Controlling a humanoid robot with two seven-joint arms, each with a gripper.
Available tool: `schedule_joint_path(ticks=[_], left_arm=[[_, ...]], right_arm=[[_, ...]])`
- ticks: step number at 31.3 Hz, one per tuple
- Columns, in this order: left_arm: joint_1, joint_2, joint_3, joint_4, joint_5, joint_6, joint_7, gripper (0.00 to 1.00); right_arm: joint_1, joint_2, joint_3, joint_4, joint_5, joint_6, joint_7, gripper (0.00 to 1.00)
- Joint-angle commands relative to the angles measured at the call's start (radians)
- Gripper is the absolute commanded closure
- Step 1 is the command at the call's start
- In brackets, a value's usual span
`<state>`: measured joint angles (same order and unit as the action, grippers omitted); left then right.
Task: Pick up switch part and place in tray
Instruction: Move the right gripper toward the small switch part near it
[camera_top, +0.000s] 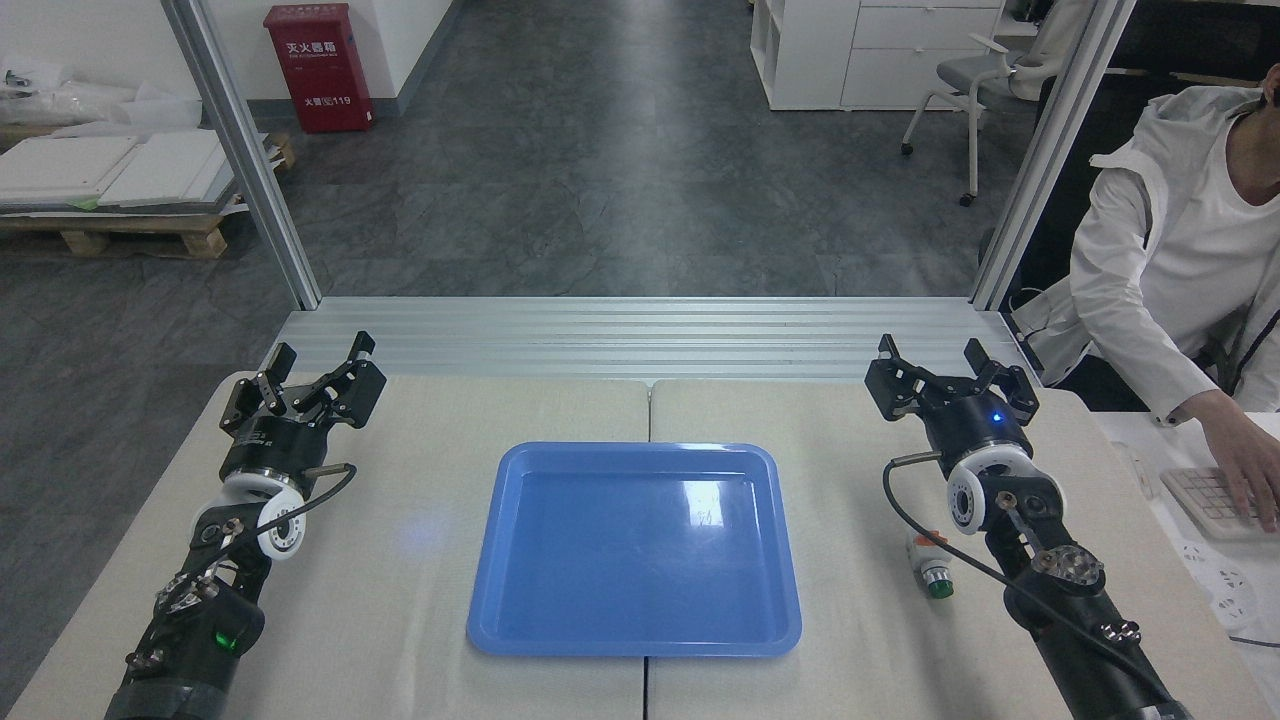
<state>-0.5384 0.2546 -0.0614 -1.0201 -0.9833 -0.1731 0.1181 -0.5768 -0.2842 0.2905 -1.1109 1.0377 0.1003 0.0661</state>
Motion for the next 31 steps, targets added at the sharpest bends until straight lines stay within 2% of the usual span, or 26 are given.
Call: schedule_joint_path(ticks=[1, 8, 14, 27, 31], left_arm=[[0.000, 0.000, -0.002, 0.003, -0.003, 0.001, -0.001, 0.00], [0.000, 0.000, -0.002, 0.000, 0.000, 0.001, -0.001, 0.00], [0.000, 0.000, -0.002, 0.000, 0.000, 0.001, -0.001, 0.00], [0.000, 0.000, -0.002, 0.000, 0.000, 0.001, -0.001, 0.00], [0.000, 0.000, -0.002, 0.000, 0.000, 0.001, -0.001, 0.00]], right_arm=[[0.003, 0.004, -0.010, 0.000, -0.001, -0.002, 0.000, 0.01], [0.014, 0.030, -0.011, -0.003, -0.001, -0.002, -0.002, 0.01], [0.046, 0.030, -0.010, -0.013, 0.004, -0.007, -0.005, 0.01], [0.046, -0.030, -0.011, -0.021, 0.007, -0.007, -0.005, 0.01], [0.046, -0.032, -0.002, -0.021, 0.013, -0.008, -0.005, 0.01]])
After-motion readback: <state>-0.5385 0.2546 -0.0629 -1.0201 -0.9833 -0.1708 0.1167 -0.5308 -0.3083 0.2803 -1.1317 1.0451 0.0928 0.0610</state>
